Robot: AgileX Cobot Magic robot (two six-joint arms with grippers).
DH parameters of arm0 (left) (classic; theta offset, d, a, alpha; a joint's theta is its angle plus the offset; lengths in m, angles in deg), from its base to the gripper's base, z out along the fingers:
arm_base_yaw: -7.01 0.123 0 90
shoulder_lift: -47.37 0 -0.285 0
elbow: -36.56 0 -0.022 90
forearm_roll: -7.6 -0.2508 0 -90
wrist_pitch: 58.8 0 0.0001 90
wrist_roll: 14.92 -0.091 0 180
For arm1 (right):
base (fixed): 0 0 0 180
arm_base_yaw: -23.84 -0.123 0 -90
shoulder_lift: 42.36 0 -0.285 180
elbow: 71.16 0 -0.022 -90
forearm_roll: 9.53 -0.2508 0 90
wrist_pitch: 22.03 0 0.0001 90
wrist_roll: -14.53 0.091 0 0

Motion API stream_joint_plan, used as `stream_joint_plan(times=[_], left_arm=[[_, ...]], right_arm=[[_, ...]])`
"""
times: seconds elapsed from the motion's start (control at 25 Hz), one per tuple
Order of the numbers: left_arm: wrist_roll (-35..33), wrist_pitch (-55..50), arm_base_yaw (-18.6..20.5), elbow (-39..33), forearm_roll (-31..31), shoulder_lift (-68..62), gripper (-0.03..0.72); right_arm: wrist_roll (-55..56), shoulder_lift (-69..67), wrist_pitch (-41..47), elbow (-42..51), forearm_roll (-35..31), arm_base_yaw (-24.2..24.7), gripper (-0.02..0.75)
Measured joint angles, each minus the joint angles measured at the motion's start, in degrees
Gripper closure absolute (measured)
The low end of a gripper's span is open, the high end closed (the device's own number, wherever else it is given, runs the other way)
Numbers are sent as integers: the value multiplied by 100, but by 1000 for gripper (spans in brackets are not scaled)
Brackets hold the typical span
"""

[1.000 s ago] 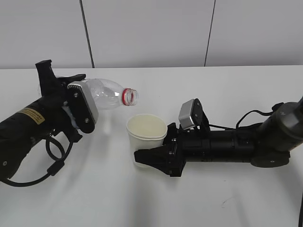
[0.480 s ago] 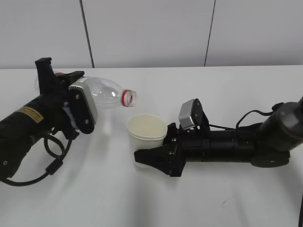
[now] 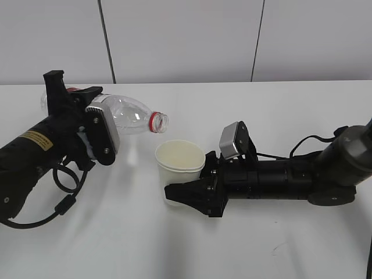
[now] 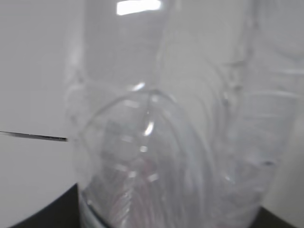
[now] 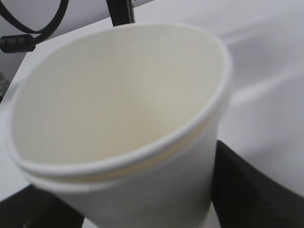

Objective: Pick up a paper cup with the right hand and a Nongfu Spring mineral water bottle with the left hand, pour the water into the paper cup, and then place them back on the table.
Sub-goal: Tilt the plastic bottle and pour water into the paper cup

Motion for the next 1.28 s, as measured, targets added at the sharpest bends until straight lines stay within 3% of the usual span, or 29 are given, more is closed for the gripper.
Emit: stream_joint_plan(times=[1.28], left_arm=[[-455,6,0,0,-5,0,365]], right_arm=[[0,0,0,-5,0,-12,210]])
